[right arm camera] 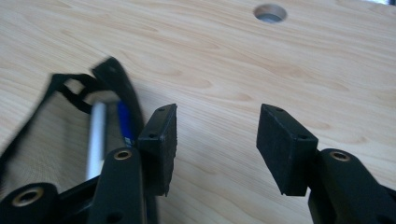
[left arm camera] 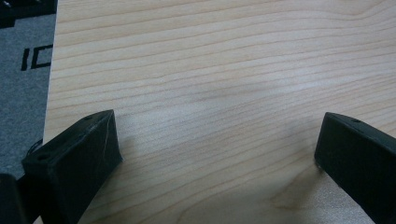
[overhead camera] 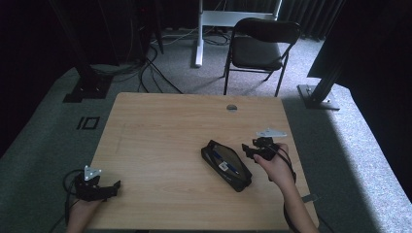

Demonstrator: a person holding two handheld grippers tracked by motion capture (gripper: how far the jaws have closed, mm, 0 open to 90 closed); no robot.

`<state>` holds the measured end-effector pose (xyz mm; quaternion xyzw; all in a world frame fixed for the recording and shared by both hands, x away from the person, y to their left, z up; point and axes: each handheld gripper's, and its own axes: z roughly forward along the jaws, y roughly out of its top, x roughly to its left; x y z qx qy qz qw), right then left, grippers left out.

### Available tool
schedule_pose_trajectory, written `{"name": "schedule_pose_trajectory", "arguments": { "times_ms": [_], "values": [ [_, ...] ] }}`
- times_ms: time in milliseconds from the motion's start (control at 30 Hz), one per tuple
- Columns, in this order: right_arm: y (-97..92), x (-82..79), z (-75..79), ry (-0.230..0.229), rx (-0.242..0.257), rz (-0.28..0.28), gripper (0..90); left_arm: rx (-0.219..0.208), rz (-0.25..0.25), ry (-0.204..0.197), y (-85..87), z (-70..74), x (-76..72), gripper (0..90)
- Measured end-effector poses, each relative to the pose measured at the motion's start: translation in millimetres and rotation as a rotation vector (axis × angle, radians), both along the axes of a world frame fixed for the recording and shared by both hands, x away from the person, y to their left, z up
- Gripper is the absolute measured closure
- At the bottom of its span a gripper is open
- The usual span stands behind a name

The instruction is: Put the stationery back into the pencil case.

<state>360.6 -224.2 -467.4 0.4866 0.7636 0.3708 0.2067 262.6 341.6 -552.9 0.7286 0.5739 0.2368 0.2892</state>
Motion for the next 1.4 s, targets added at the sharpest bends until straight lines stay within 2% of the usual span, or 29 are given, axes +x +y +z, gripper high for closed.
{"name": "schedule_pose_trajectory", "arguments": {
  "times_ms": [233, 367, 633, 800, 1400],
  "values": [
    [-12.4, -1.8, -11.9, 0.003, -0.001, -0.038, 45.1, 0.0, 0.0, 0.0, 0.0, 0.0, 0.0, 0.2],
    [-23.4, -5.1, -20.2, 0.003, 0.003, -0.08, 44.5, 0.0, 0.0, 0.0, 0.0, 0.0, 0.0, 0.2],
    [-40.4, -14.4, -32.7, 0.001, 0.023, -0.142, 41.2, 0.0, 0.0, 0.0, 0.0, 0.0, 0.0, 0.2],
    [-50.2, -20.7, -39.4, 0.002, 0.017, -0.177, 38.3, 0.0, 0.0, 0.0, 0.0, 0.0, 0.0, 0.2],
    [-74.0, -44.1, -62.5, 0.014, -0.034, -0.22, 28.0, 0.0, 0.0, 0.0, 0.0, 0.0, 0.0, 0.2]
  ]
}}
